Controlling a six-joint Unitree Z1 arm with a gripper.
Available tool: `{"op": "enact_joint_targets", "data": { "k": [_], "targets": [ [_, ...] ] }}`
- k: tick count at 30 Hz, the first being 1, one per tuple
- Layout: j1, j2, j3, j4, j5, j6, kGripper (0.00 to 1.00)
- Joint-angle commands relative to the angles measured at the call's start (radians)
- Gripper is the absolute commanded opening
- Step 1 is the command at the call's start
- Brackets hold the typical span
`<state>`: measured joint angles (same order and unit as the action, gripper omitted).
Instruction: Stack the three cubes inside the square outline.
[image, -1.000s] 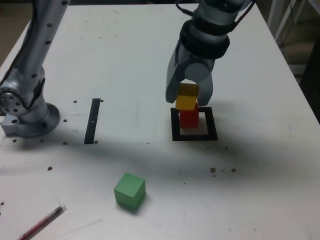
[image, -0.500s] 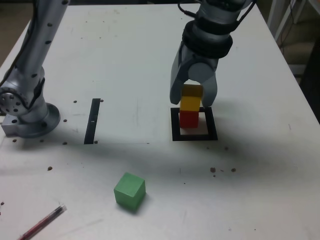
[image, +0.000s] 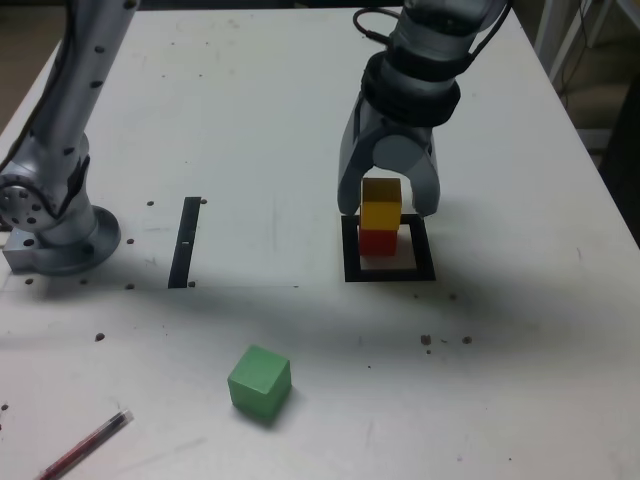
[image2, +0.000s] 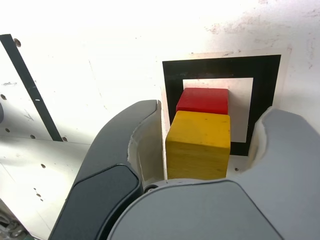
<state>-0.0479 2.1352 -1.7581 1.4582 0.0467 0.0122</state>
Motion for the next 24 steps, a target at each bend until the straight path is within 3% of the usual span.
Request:
{"op": "enact_joint_targets", "data": {
  "k": [1, 12, 24],
  "targets": [
    [0.001, -0.031, -0.002, 0.01, 0.0, 0.0, 0.99],
    [-0.114, -0.221, -0.026, 0.104, -0.011, -0.006, 0.99],
    [-0.427, -0.302, 0.074, 0.118, -0.056, -0.081, 0.99]
  ]
}}
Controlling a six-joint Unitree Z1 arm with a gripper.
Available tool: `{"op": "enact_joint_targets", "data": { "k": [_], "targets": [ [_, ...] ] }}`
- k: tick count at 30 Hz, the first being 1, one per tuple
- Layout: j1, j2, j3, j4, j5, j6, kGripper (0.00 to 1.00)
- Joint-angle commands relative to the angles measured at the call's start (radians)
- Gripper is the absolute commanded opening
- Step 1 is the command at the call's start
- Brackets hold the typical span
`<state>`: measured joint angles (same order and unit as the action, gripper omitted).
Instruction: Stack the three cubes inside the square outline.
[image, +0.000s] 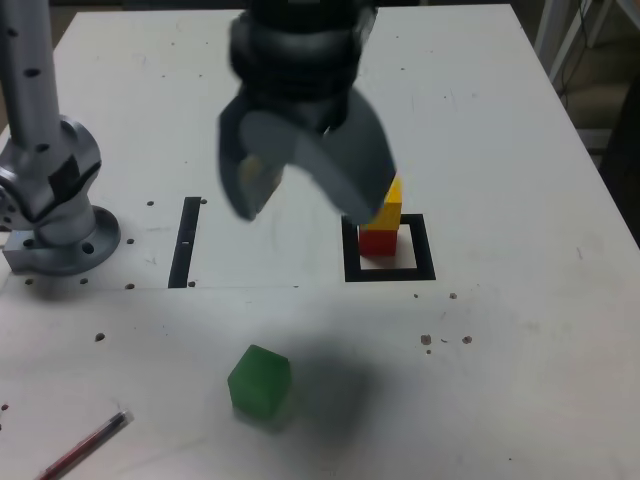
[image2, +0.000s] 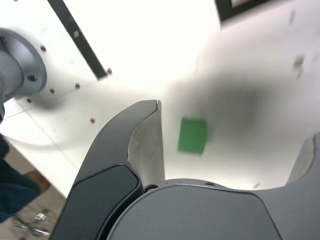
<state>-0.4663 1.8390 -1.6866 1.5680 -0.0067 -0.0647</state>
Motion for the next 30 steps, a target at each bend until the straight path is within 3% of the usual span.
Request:
{"op": "enact_joint_targets", "data": {
  "k": [1, 7, 10, 17, 20, 30],
  "targets": [
    [-0.034, -0.005, 0.004, 0.008, -0.008, -0.013, 0.99],
    [-0.146, 0.014, 0.027, -0.006, -0.031, -0.061, 0.99],
    [-0.167, 0.029, 0.075, -0.052, -0.038, -0.079, 0.99],
    [-0.175, 0.028, 0.322, -0.327, -0.068, -0.107, 0.99],
    [-0.189, 0.03, 0.376, -0.406, -0.07, -0.141, 0.99],
    [-0.235, 0.074, 0.383, -0.436, -0.073, -0.258, 0.95]
  ]
}}
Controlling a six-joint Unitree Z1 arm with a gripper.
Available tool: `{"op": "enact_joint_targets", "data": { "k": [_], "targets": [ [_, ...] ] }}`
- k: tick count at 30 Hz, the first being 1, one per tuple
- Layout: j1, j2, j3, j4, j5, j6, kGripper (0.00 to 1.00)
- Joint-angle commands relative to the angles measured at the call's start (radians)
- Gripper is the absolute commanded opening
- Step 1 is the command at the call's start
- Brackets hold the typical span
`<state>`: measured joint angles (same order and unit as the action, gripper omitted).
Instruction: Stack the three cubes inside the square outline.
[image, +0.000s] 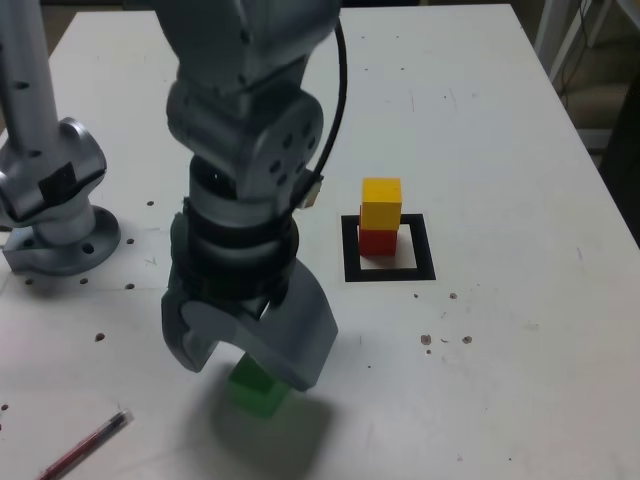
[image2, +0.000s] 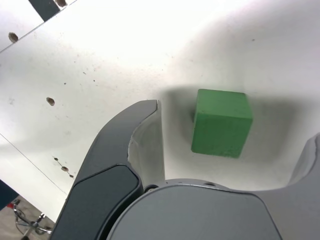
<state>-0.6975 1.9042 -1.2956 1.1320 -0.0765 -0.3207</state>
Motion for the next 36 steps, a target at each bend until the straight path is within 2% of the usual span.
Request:
{"op": "enact_joint_targets", "data": {
  "k": [1, 8, 18, 22, 36],
  "targets": [
    [-0.006, 0.016, -0.011, 0.0, -0.006, -0.003, 0.94],
    [-0.012, 0.068, -0.017, 0.0, -0.012, -0.005, 0.83],
    [-0.012, 0.104, -0.037, 0.001, -0.011, -0.003, 0.47],
    [-0.012, 0.108, -0.045, 0.006, -0.01, -0.002, 0.37],
    [-0.012, 0.112, -0.073, 0.018, -0.012, 0.009, 0.25]
  ]
}}
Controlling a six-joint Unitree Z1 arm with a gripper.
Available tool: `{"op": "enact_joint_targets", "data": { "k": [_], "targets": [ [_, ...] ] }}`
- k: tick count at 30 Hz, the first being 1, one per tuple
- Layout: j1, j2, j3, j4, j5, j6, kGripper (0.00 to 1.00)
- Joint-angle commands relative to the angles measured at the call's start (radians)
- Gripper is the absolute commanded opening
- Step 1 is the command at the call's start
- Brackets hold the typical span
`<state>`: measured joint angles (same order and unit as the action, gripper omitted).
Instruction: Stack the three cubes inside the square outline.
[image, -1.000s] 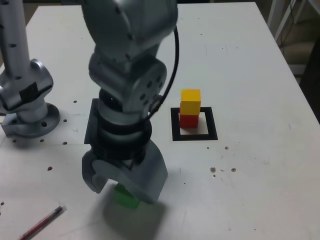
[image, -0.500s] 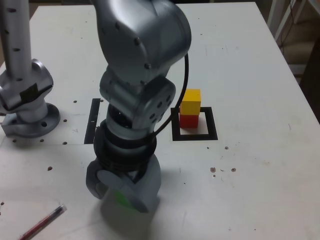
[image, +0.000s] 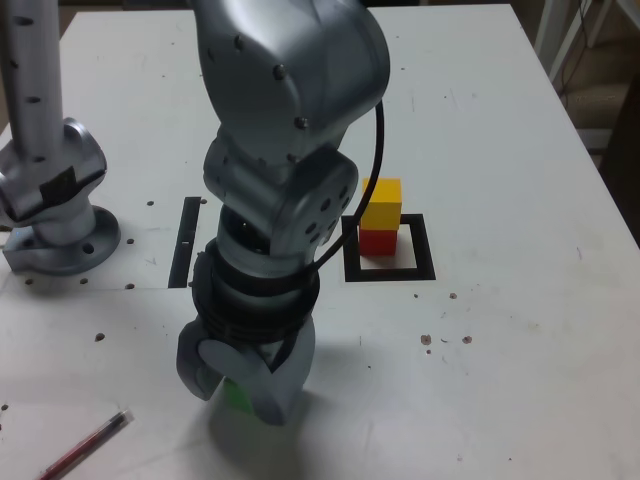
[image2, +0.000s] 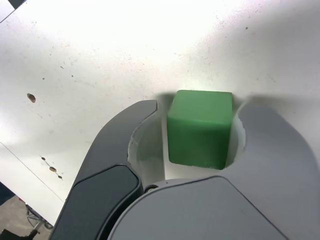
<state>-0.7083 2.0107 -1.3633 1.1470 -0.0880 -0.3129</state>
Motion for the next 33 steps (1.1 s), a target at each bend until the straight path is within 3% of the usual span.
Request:
{"op": "enact_joint_targets", "data": {
  "k": [1, 12, 23, 33],
  "targets": [
    [-0.001, 0.006, -0.007, 0.004, 0.0, 0.001, 0.24],
    [0.0, -0.008, -0.06, 0.065, 0.012, 0.01, 0.18],
    [0.039, -0.062, -0.382, 0.422, 0.105, 0.032, 0.17],
    [0.191, -0.1, -0.515, 0.482, 0.116, 0.143, 0.17]
  ]
}}
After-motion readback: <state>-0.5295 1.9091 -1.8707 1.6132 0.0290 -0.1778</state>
